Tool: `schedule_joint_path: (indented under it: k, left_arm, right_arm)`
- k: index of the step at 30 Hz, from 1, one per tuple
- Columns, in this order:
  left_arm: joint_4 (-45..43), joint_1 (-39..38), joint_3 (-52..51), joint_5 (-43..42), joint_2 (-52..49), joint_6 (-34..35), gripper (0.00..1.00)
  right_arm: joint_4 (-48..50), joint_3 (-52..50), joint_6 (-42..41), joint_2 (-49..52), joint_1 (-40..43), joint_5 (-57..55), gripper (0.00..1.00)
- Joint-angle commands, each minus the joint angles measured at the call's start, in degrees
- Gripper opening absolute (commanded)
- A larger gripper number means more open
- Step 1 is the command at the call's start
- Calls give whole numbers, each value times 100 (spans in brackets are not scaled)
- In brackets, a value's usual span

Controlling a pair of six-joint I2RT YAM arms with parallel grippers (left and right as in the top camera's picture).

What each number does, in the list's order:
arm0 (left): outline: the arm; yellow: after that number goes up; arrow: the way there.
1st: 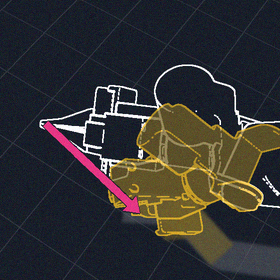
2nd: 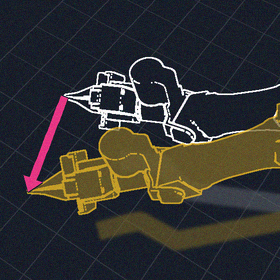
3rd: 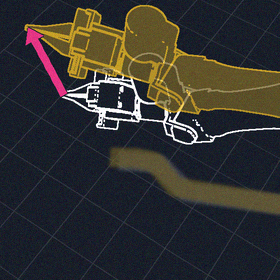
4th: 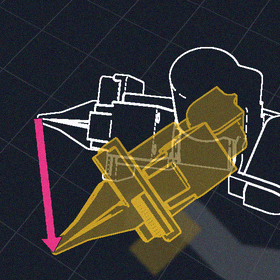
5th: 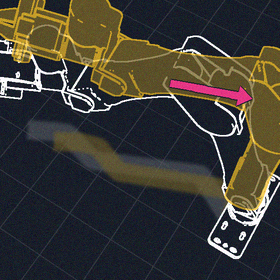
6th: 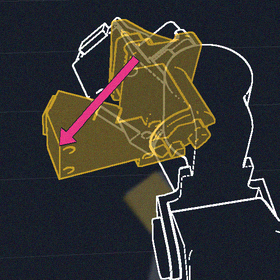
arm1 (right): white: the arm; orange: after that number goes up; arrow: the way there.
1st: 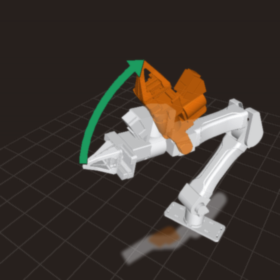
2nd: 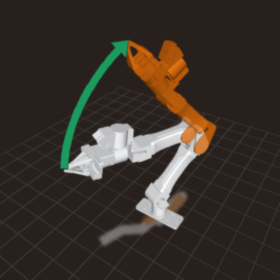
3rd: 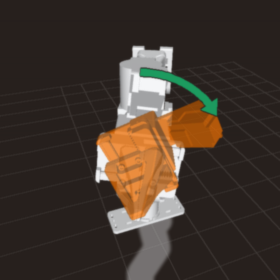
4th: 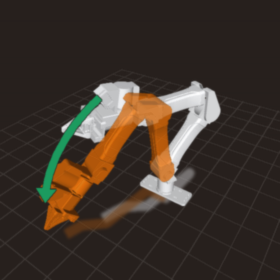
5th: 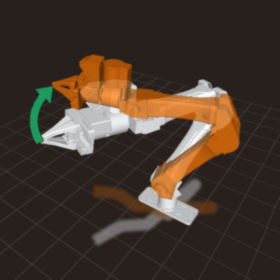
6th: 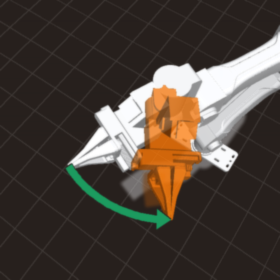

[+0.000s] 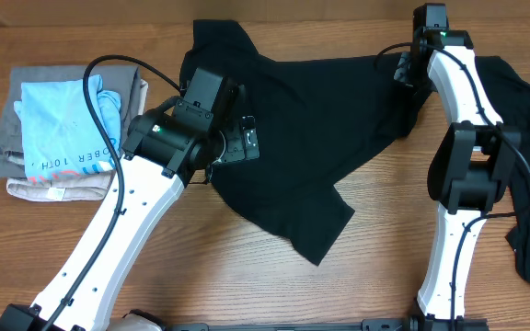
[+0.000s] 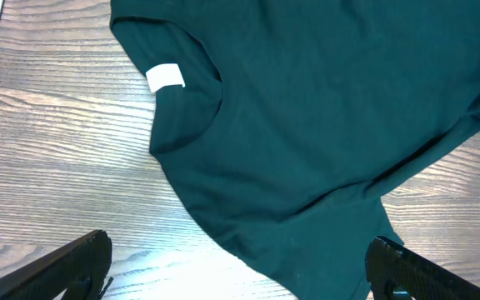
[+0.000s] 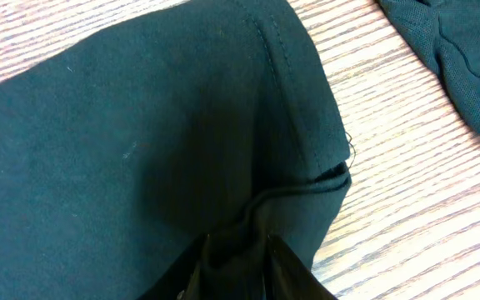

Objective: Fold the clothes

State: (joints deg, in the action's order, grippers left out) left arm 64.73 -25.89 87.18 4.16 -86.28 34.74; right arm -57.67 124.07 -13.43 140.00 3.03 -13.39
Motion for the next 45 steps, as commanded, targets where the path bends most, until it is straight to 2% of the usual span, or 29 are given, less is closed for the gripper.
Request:
schedule_joint_path:
  k: [1,15,17,22,25,32,45]
  left_arm:
    - [-20,-35,-55,92,-33,-7,100]
    - [-20,-35,-55,92,-33,-7,100]
    - [-20,-35,-55,92,-33,-7,100]
    - [-20,-35,-55,92,-33,-7,100]
    - [-20,-35,-55,92,-33,-7,100]
    - [-20,-35,-55,92,-33,-7,100]
    - [-20,-35,-55,92,-33,-7,100]
  right_arm:
    - [24,26,-4,-251,48,-72,24]
    - [-155,319,37,-254,74,-72,23]
    - [-170,319,35,-254,101,-72,18]
    - [-186,319,37,-254,157,-72,17]
    - [-216,319,37,-254,190,-72,9]
    - [-269,319,151,-264,238,-79,4]
    - [-732,319,146,-267,588,11,4]
